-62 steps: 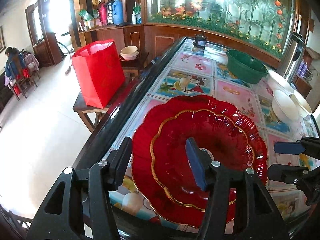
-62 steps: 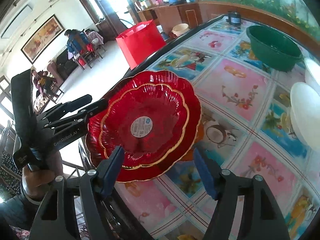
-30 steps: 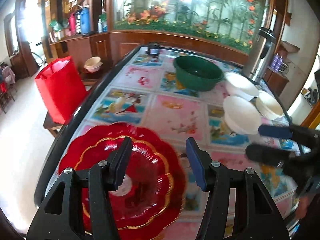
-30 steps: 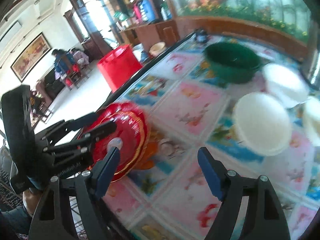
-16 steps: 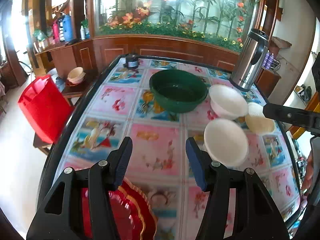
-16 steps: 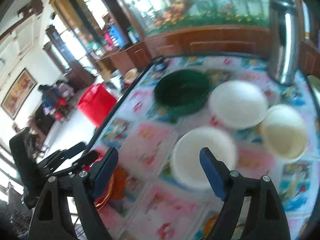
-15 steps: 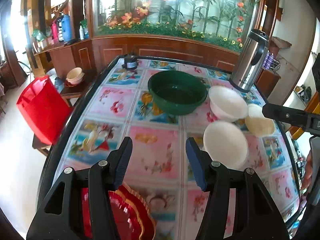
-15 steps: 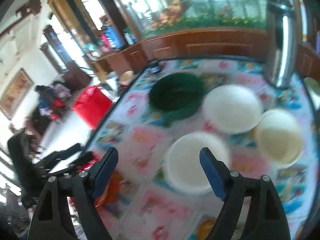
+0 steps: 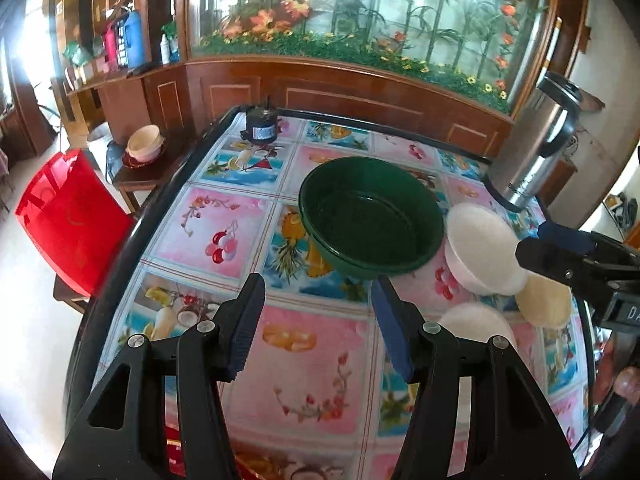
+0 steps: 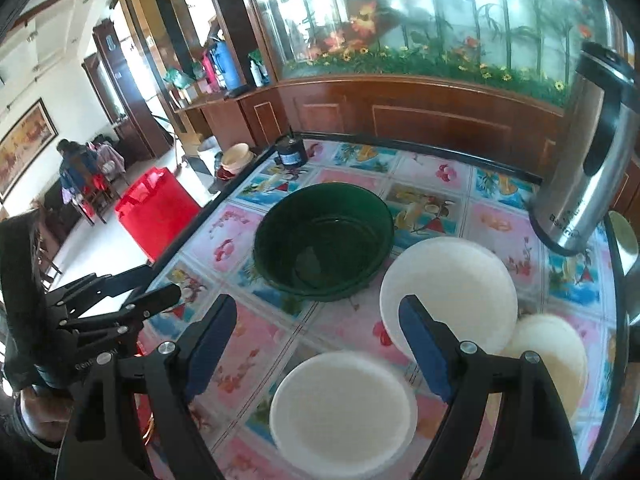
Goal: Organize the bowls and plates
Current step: 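Reach the left tool to the green basin and grip its rim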
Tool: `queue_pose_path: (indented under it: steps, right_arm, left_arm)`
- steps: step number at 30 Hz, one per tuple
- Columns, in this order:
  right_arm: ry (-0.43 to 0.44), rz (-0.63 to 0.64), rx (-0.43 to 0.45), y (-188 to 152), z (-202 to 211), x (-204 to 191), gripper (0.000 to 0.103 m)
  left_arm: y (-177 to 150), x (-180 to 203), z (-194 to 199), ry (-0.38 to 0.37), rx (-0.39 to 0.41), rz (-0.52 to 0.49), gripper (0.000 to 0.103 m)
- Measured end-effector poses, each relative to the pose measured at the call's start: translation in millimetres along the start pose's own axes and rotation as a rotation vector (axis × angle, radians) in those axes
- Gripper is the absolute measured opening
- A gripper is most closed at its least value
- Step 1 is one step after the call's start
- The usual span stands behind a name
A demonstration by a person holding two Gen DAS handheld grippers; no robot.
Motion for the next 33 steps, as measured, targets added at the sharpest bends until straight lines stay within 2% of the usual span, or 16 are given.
queue_pose_path:
  steps: [5, 9, 15, 26, 31, 33]
  right_arm:
    - [-0.031, 0.031, -0.038, 9, -23, 5, 0.082]
    - [-0.022, 0.048, -0.049, 15, -39, 5, 0.078]
    - [-0.034, 0.053, -0.081, 27, -64, 21, 0.078]
    - [-0.023, 0.042, -0.156, 33, -110, 47, 0.075]
    - [-0.020, 0.043, -0.188, 31, -129, 53, 0.064]
    - [-0.022, 0.041, -0.200, 30, -135, 57, 0.055]
  left_arm:
    - [12, 2, -22, 0.040, 0.007, -0.009, 0.056]
    - [16, 6, -38, 0.020, -0.009, -0.007, 0.056]
    - [26, 13, -63, 0.048, -0.012, -0.031, 0.056]
    - [43, 3, -108, 0.095, -0.057, 0.008, 0.056]
    - [44, -2, -123, 0.088, -0.086, 0.031, 0.056]
    - [44, -1, -129, 0.095, -0.099, 0.029, 0.056]
Point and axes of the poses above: each gripper's, at about its wrist camera, not at the fingertips, and z roughly against the way its jaws point, x to its right, y to its top, the point moved 4 cm from there along -z, roughly the way its jaws point, and after that the axes turned 15 degrees about z, right-handed, at the moved point
